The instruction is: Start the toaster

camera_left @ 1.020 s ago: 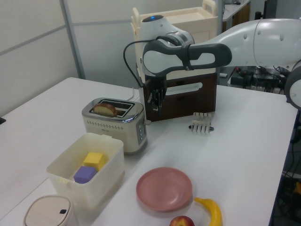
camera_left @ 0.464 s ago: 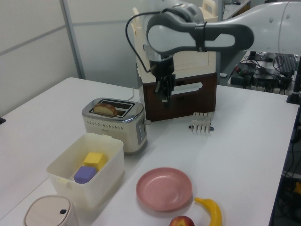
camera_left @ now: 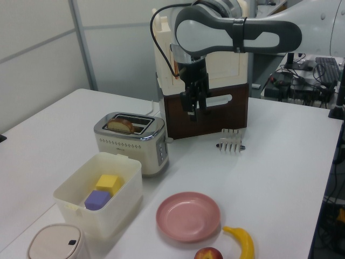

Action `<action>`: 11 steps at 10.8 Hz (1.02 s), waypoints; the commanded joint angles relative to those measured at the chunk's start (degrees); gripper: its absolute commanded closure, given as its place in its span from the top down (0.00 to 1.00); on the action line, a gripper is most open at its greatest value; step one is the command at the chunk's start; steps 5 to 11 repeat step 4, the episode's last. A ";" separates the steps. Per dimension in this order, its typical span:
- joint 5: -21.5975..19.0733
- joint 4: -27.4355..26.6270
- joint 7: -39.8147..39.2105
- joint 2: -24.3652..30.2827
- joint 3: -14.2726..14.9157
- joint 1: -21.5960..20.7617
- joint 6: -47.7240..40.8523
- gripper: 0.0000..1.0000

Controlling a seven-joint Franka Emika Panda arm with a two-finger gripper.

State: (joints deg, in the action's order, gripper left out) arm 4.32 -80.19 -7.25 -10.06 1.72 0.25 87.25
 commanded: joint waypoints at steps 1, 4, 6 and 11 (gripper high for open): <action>1.13 -2.08 1.28 1.71 0.39 -0.33 -0.06 1.00; 1.04 -1.99 1.45 1.88 0.39 -0.42 -0.23 1.00; 1.04 -1.99 1.45 1.88 0.39 -0.42 -0.23 1.00; 1.04 -1.99 1.45 1.88 0.39 -0.42 -0.23 1.00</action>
